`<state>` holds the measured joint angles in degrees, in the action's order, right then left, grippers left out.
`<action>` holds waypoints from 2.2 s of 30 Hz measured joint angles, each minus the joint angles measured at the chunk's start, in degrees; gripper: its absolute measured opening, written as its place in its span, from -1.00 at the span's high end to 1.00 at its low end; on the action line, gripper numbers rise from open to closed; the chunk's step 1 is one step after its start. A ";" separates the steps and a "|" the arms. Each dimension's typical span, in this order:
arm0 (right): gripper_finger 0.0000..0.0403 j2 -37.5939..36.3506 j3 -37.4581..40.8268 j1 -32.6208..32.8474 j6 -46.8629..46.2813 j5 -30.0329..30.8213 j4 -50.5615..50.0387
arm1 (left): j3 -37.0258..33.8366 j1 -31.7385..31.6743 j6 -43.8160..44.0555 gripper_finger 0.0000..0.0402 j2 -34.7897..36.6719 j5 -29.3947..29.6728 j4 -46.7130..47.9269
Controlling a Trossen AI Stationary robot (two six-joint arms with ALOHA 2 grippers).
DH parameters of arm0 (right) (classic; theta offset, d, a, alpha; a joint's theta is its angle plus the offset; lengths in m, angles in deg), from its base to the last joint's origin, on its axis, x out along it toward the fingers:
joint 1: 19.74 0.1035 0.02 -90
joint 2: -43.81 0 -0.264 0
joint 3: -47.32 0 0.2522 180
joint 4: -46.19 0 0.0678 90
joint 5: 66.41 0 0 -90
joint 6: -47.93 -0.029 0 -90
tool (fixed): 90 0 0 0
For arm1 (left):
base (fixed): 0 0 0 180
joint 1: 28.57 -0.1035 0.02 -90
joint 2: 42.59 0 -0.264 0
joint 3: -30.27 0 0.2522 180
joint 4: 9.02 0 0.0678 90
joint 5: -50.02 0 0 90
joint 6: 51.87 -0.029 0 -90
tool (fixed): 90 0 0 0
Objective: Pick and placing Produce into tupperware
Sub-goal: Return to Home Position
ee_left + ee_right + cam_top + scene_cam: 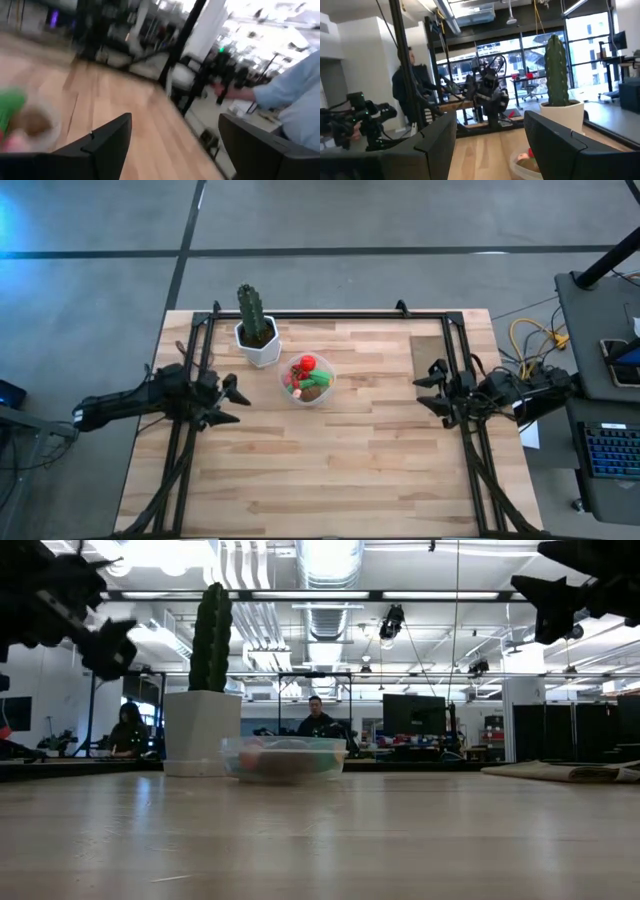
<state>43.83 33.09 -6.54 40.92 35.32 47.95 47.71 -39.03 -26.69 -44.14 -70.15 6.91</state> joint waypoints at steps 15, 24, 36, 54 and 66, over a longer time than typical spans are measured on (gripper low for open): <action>-0.11 0.12 -0.04 0.00 -2.50 0.33 -0.31 | 0.39 0.00 1.41 -0.41 -0.78 -0.18 5.54; -0.11 0.45 -0.05 0.00 -6.29 0.33 -0.34 | 0.20 0.00 1.52 -0.41 -0.67 -0.13 5.08; -0.11 0.55 -0.07 0.00 -6.12 0.32 -0.30 | -0.38 0.00 1.42 -0.41 -1.30 0.00 1.77; -0.11 0.54 -0.09 0.00 -6.10 0.32 -0.27 | -0.50 0.00 1.41 -0.41 -1.36 -0.02 1.20; -0.11 0.56 -0.09 0.01 -6.07 0.31 -0.27 | -0.57 0.00 1.41 -0.41 -1.35 -0.04 1.14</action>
<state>44.38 33.01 -6.54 34.84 35.62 47.67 47.14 -39.03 -25.28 -45.50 -70.19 8.05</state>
